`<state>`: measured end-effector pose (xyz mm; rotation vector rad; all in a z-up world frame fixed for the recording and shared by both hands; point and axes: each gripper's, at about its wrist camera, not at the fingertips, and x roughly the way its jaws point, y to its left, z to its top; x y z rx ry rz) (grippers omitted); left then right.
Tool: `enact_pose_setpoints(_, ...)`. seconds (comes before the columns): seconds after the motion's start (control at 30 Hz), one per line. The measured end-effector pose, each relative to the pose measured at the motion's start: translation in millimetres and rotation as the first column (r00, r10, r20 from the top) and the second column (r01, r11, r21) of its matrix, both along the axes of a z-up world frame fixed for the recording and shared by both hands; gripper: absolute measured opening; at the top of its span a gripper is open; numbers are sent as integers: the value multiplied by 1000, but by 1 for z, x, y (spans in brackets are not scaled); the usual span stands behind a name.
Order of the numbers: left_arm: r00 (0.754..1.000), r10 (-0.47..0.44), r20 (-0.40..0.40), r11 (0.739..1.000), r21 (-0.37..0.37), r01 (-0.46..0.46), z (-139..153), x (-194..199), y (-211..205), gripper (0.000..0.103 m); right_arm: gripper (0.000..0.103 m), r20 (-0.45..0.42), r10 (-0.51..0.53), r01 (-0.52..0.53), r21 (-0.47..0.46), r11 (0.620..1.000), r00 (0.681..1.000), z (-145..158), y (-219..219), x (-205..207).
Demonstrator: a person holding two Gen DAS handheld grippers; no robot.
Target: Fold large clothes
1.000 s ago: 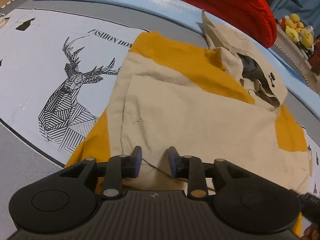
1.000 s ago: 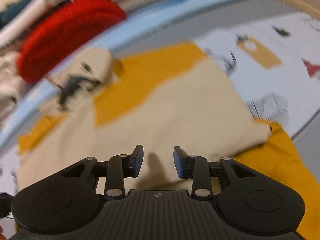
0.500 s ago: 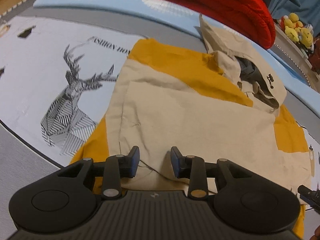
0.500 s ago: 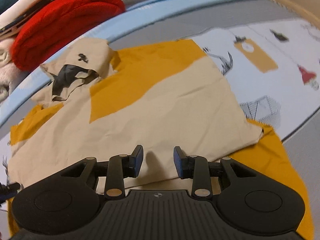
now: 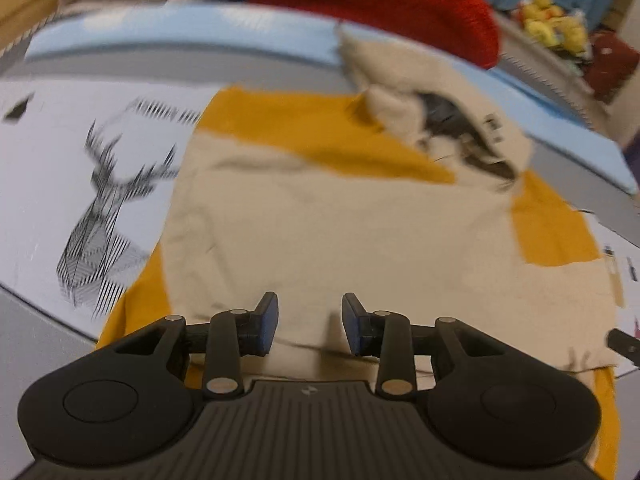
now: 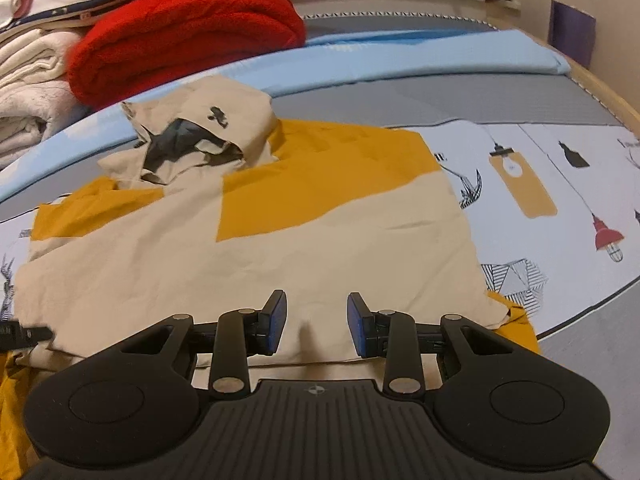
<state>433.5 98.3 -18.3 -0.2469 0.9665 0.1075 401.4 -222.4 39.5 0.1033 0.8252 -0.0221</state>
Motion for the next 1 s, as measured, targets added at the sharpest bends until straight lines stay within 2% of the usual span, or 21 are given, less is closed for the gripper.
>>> enact_pose_setpoints(0.37, 989, -103, 107, 993, 76, 95, 27, -33, -40, 39, 35, 13, 17, -17, -45, 999, 1000, 15, -15, -34)
enact_pose_setpoints(0.63, 972, -158, 174, 981, 140, 135, 42, -50, -52, 39, 35, 7, 22, -22, -54, 998, 1000, 15, -34, -53)
enact_pose_setpoints(0.77, 957, -182, 226, 975, 169, 145, 62, -53, -50, 39, 35, 0, 19, -19, -47, 999, 1000, 14, -42, -53)
enact_pose_setpoints(0.87, 957, -167, 236, 978, 161, 131, 76, -40, -39, 39, 35, 2, 5, -5, -32, 999, 1000, 16, -48, -49)
enact_pose_setpoints(1.0, 968, -150, 201, 983, 137, 124, 90, 12, -27, 32, 35, -5, -8, 8, -26, 1000, 1000, 14, -55, -40)
